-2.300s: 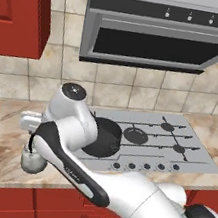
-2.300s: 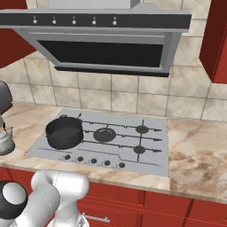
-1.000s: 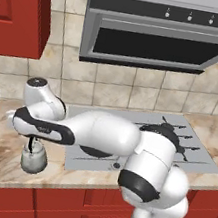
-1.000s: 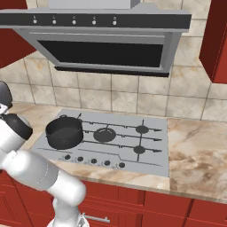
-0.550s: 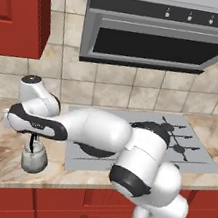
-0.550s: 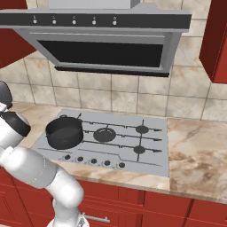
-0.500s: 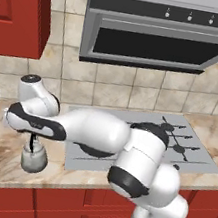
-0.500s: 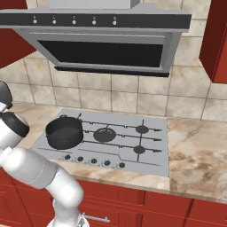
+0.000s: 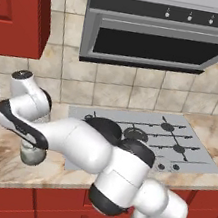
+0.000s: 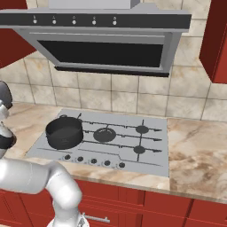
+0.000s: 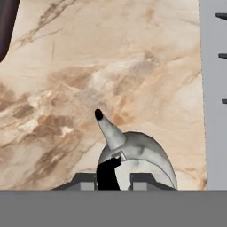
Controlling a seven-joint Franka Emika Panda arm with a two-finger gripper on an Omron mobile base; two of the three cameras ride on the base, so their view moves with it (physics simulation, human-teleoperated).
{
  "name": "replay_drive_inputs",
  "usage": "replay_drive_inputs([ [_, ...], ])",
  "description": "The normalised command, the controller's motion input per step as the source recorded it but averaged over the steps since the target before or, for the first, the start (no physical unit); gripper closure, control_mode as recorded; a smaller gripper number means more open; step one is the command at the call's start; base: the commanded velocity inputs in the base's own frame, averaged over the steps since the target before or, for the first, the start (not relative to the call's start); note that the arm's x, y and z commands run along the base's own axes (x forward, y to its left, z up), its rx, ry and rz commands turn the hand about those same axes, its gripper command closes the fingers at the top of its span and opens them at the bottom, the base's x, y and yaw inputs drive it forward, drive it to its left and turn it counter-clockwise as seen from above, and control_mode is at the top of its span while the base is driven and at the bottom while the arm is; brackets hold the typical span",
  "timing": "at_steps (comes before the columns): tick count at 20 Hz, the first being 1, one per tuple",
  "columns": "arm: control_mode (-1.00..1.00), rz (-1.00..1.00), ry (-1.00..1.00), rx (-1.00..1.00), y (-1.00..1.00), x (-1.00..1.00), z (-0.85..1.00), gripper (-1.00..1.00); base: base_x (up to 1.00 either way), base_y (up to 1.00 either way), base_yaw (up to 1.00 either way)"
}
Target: Pick the kettle from the counter and place it on a stove burner. Then turn the burner on.
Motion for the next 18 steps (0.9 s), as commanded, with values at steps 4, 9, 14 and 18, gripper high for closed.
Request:
replay_drive_inputs([
  [4,-1.00,0.00,-0.44,0.00,-0.01,-0.15,0.35,1.00,0.00,0.00,0.00],
  [9,-1.00,0.00,-0.48,0.00,-0.15,-0.17,0.40,1.00,0.00,0.00,0.00],
  [14,-1.00,-0.04,-0.41,-0.02,-0.52,-0.16,0.54,1.00,0.00,0.00,0.00],
  [18,-1.00,-0.08,-0.41,0.00,-0.96,-0.21,0.57,1.00,0.00,0.00,0.00],
])
